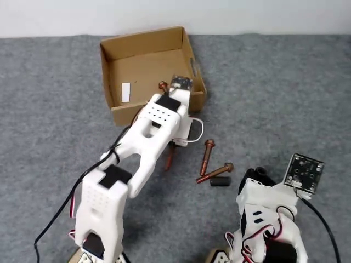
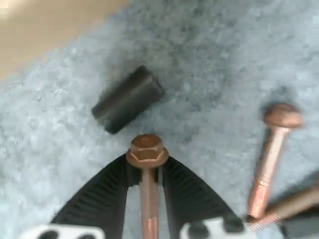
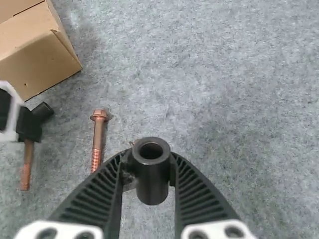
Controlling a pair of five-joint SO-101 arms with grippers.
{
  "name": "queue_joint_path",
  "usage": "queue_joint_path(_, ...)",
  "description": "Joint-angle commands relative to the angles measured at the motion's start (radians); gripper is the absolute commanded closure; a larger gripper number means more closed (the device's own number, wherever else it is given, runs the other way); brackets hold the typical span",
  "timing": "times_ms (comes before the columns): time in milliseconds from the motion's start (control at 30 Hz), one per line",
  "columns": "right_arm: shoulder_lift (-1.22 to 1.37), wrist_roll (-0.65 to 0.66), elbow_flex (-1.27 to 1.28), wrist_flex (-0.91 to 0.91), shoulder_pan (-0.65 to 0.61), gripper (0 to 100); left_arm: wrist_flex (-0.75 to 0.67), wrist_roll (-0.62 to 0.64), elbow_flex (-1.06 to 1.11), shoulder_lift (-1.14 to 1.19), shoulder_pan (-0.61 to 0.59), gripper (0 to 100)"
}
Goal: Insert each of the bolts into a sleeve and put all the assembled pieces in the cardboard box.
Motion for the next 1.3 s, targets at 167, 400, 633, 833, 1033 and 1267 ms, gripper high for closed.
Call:
queue_joint_path(167, -0.002, 0.011, -0.006, -0.022, -0.085, 99.1, 0.066, 0.051, 0.131, -0.443, 0.112, 100)
queue_joint_path(400, -0.002, 0.011, -0.009, -0.021, -0.096, 99.1, -0.012, 0.077, 0.489, -0.893, 0.115, 100)
queue_joint_path(633, -0.002, 0.011, -0.009, -0.021, -0.189, 99.1, -0.178, 0.037, 0.915, -1.370, 0.049, 100)
queue_joint_path(833, -0.002, 0.011, -0.009, -0.022, -0.295, 99.1, -0.230, 0.025, 1.047, -1.597, -0.064, 100)
queue_joint_path(1033, 0.002, 0.011, -0.008, -0.045, -0.490, 99.1, -0.328, 0.032, 1.133, -1.751, -0.060, 100)
queue_joint_path(1267, 0.007, 0.011, -0.008, -0.045, -0.651, 99.1, -0.437, 0.094, 1.256, -2.044, -0.058, 100)
